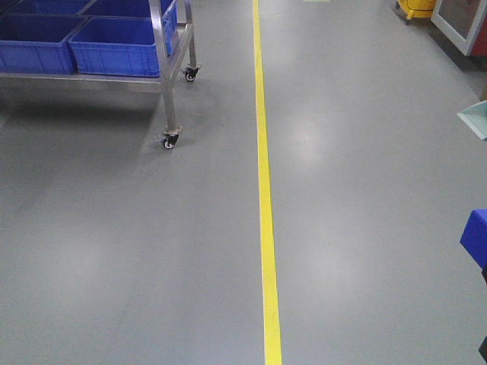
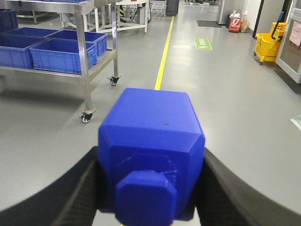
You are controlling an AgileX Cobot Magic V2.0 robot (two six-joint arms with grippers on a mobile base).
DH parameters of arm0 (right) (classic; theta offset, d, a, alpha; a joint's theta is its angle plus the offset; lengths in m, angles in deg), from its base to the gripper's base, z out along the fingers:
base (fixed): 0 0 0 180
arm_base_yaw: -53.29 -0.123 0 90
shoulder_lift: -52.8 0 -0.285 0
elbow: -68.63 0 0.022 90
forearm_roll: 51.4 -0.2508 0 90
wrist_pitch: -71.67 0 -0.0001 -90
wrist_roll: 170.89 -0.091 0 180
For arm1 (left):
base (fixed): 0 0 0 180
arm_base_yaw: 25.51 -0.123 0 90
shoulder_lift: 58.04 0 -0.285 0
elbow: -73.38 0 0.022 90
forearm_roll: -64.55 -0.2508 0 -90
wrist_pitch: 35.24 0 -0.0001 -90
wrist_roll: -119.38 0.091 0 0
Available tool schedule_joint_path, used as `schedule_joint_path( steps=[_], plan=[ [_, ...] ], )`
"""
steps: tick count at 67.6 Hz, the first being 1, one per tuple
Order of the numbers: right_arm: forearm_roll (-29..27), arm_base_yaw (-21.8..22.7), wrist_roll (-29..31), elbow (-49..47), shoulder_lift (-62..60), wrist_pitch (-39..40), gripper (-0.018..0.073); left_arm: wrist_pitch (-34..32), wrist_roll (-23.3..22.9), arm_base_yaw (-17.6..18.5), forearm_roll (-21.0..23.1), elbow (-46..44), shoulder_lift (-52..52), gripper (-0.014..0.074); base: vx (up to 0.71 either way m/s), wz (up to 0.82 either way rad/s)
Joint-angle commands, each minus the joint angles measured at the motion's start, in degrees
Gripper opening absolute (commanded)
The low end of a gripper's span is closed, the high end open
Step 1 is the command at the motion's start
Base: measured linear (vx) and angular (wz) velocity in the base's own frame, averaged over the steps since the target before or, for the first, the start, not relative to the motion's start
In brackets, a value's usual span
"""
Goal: Pour parts from conveyor to right shelf
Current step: 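Drive along the yellow-lined aisle carrying the blue block in the right gripper, then drive between the shelves of blue bins toward the far shelf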
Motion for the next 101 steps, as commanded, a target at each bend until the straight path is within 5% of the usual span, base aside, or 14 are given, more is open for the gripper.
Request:
schedule_joint_path(
  steps=[1,101],
  plan=[
    [-0.2,0.1,0.5,-1.5,0.5,4.4,-0.0001,-4.2,-0.4,0.2,0.4,-1.1,-0.3,-0.0006,0.76,0.01],
    [-0.3,0.1,0.5,-1.5,0.5,4.3,-0.0001,-4.2,-0.4,0.2,0.4,-1.1,-0.3,-0.0006,0.66,0.07]
  ],
)
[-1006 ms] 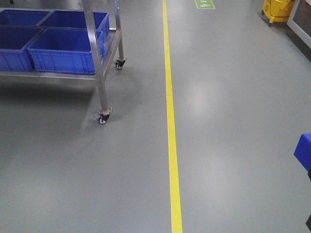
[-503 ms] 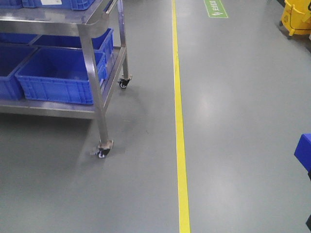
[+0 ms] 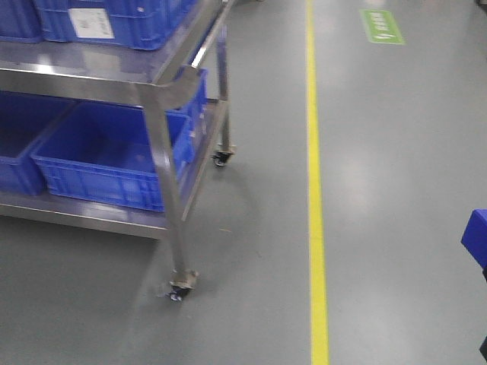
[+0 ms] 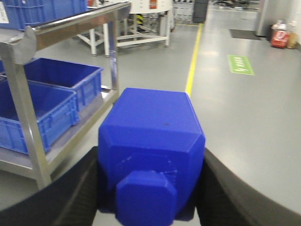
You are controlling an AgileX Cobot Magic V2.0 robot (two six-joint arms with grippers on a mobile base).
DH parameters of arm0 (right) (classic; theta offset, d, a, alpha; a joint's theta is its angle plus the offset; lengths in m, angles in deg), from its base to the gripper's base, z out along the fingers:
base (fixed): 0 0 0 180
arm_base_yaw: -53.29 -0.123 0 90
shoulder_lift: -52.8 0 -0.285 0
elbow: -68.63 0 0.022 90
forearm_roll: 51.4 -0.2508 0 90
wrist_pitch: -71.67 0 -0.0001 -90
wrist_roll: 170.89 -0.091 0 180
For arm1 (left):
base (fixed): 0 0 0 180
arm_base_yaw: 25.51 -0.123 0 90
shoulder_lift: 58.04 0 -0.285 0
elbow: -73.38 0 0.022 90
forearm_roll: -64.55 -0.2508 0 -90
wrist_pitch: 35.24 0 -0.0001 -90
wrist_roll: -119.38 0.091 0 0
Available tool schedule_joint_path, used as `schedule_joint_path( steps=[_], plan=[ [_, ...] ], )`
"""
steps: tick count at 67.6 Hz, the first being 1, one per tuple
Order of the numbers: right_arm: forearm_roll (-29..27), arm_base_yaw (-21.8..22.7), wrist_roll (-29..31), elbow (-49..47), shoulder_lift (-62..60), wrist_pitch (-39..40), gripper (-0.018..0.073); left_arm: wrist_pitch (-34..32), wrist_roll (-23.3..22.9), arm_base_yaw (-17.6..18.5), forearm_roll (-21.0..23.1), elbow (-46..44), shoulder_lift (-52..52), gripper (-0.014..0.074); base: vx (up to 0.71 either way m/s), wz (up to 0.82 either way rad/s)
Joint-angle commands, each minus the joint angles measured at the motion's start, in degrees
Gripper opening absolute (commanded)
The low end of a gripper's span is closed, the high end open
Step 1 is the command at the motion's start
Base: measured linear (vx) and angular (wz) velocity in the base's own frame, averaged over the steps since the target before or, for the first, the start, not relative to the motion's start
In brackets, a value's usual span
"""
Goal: Pour parts from conveyor to right shelf
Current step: 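Drive between the shelves of blue bins toward the far shelf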
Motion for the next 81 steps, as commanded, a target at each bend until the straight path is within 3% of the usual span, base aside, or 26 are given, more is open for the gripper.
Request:
schedule_joint_path(
  steps=[1,41,81],
  plan=[
    [-0.3,0.1,0.5,-1.5,0.5,4.3,-0.0001,-4.2,-0.4,0.2,0.4,-1.1,-0.3,-0.0006,0.46,0.46],
    [-0.3,0.1,0.5,-1.5,0.5,4.3,-0.0001,-4.2,-0.4,0.2,0.4,-1.1,-0.3,-0.0006,0.35,0.96],
    [-0.3,0.1,0.5,-1.5,0.5,4.3,-0.0001,-4.2,-0.4,0.2,0.4,-1.1,-0.3,-0.0006,0.13,0.88]
  ],
)
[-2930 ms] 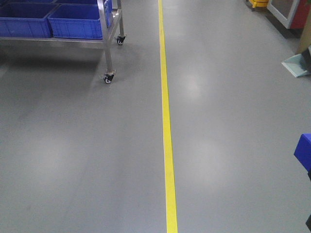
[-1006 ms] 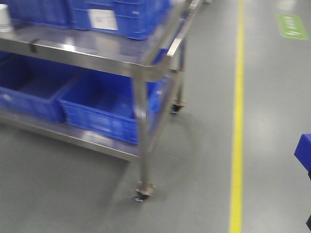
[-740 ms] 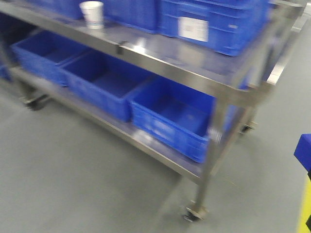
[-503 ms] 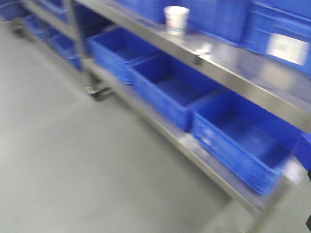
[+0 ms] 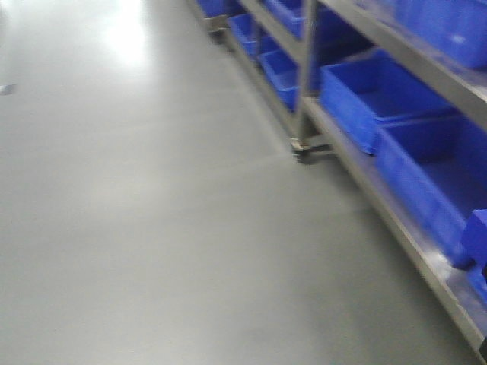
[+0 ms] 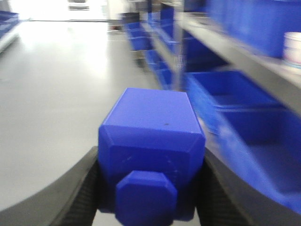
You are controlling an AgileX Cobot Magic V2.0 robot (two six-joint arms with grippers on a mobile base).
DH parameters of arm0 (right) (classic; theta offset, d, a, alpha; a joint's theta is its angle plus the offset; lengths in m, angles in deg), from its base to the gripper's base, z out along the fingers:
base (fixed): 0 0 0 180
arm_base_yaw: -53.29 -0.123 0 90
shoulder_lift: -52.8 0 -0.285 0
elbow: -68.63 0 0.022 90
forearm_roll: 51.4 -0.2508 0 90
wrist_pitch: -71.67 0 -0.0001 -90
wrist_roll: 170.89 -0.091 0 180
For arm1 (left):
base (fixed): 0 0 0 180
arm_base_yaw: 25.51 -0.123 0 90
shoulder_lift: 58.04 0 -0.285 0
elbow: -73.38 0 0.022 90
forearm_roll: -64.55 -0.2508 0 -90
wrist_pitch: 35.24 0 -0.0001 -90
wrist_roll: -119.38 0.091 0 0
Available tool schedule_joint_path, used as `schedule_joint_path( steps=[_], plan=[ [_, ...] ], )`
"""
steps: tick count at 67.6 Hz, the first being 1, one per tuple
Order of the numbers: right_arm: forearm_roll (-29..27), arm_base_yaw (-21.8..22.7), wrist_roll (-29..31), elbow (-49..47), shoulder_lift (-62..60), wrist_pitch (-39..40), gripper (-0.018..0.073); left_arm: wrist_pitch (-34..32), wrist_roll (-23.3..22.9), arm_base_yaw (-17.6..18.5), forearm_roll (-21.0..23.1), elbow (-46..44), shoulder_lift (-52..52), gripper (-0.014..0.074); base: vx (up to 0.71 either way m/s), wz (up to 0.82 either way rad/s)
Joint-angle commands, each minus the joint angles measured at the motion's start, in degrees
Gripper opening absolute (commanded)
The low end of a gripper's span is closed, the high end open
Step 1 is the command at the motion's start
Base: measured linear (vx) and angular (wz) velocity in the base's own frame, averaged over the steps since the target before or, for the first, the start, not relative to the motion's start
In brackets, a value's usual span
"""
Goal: Pour parts from conveyor to right shelf
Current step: 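Drive between the shelves of blue bins toward the far shelf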
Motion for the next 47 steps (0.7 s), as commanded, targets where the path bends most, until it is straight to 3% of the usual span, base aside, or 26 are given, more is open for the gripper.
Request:
schedule_joint_path(
  steps=[1,19,47],
  plan=[
    [-0.3,0.1,0.5,-1.5,0.5,4.4,-0.0001,-4.2,-0.4,0.2,0.4,-1.1,-0.3,-0.0006,0.02,1.01],
    [-0.3,0.1,0.5,-1.5,0.5,4.4,-0.0001,-4.2,-0.4,0.2,0.4,-1.1,-0.3,-0.0006,0.01,0.78],
    [-0.3,0.1,0.5,-1.5,0.5,4.4,-0.0001,-4.2,-0.4,0.2,0.4,-1.1,-0.3,-0.0006,0.10,0.21]
  ],
)
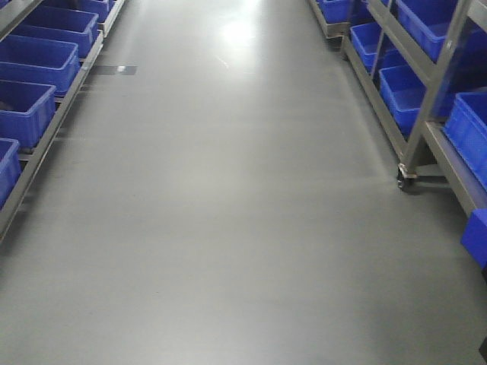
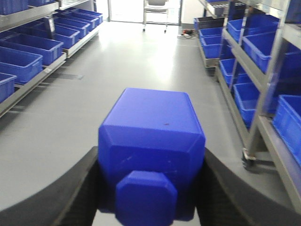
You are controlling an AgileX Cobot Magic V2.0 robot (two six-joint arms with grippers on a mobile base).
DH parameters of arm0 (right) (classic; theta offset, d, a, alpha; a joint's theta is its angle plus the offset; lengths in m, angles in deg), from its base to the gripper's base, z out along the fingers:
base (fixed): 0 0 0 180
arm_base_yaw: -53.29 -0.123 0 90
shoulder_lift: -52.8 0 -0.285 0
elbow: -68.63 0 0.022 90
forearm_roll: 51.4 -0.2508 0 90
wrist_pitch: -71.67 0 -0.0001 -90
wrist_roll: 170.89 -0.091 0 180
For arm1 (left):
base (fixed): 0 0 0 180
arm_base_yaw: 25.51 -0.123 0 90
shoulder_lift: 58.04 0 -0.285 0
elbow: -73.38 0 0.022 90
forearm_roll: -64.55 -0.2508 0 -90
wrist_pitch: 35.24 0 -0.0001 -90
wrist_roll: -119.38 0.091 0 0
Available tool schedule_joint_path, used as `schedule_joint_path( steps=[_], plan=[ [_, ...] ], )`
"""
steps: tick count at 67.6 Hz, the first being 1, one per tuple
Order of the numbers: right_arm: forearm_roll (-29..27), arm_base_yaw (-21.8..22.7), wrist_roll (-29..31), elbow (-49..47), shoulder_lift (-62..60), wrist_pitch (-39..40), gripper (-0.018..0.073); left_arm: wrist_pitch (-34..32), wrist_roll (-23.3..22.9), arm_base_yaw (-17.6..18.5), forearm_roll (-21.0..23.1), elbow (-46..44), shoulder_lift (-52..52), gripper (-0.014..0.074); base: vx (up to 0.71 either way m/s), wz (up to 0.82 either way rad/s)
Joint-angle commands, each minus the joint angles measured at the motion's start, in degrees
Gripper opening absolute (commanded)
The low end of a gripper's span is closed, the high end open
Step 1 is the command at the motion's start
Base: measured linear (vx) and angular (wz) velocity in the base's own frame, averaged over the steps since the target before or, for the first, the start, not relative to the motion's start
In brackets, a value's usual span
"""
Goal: Pour parts from conveyor to right shelf
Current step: 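Drive between the shelves of blue bins toward the far shelf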
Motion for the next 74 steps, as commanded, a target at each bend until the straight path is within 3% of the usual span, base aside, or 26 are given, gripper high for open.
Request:
schedule_joint_path(
  steps=[1,32,74],
  plan=[
    [-0.1,0.1,0.5,-1.5,0.5,4.4,-0.0001,-4.2,-0.4,0.2,0.4,-1.1,-0.3,-0.0006,0.21,0.23],
    [-0.1,0.1,0.5,-1.5,0.5,4.4,-0.0001,-4.2,-0.4,0.2,0.4,-1.1,-0.3,-0.0006,0.36,0.08],
    [-0.1,0.1,0.5,-1.5,0.5,4.4,-0.0001,-4.2,-0.4,0.2,0.4,-1.1,-0.3,-0.0006,0.58,-0.06]
  ],
)
